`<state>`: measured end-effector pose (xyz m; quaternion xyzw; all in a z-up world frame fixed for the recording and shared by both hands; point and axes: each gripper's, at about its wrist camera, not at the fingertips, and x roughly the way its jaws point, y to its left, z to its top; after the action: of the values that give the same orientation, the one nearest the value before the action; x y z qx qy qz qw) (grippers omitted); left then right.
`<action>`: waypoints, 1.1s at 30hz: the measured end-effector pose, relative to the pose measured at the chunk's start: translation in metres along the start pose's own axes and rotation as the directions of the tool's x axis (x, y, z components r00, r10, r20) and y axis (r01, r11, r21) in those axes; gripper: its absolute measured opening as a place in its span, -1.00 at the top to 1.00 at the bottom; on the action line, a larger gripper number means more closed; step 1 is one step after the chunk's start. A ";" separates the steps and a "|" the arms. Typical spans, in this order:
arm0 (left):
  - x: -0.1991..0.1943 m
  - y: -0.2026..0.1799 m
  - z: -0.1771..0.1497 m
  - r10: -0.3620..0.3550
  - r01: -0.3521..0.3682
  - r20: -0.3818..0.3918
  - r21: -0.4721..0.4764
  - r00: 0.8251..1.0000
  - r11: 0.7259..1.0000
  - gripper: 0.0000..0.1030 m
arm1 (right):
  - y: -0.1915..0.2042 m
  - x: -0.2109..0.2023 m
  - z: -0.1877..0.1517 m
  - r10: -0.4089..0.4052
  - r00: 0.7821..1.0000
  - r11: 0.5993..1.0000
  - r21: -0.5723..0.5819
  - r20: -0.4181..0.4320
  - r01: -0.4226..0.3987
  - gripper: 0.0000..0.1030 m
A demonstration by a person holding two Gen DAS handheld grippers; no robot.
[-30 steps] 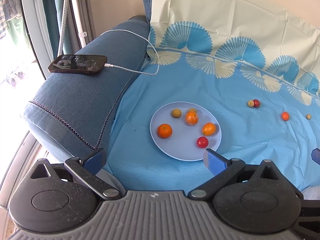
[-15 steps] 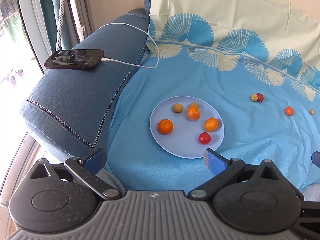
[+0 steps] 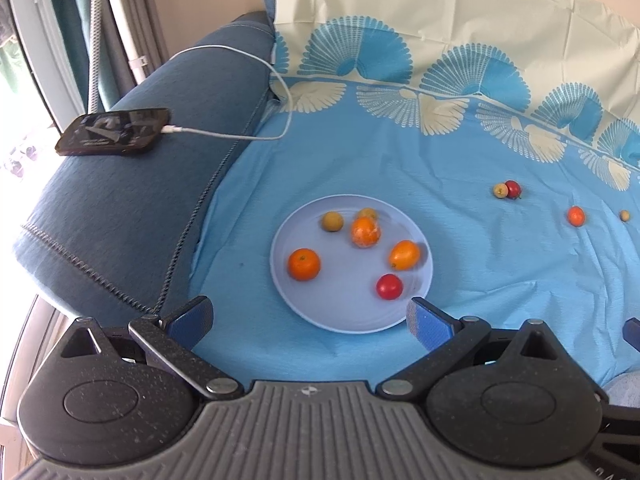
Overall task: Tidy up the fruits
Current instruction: 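Grasp a brown longan with the left tool while the right tool grasps a mandarin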
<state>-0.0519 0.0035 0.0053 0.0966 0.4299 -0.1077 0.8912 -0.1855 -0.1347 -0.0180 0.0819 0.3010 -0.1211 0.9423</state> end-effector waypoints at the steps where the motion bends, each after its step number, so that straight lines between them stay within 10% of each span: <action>1: 0.003 -0.004 0.003 -0.006 0.006 -0.004 0.004 1.000 1.000 -0.99 | -0.005 0.001 0.001 -0.009 1.000 1.000 0.011 0.000 0.009 -0.98; 19: 0.095 -0.153 0.077 -0.109 0.116 -0.049 0.171 0.993 0.978 -0.99 | -0.148 0.053 0.007 -0.306 0.952 0.935 0.181 -0.014 0.304 -0.98; 33: 0.266 -0.284 0.125 -0.202 0.222 -0.092 0.410 0.975 0.885 -0.99 | -0.270 0.220 0.032 -0.356 0.928 0.911 0.180 -0.109 0.371 -0.98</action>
<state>0.1245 -0.3302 -0.1505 0.2399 0.4257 -0.2916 0.8223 -0.0693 -0.4398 -0.1439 0.1221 0.3320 -0.3205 0.8787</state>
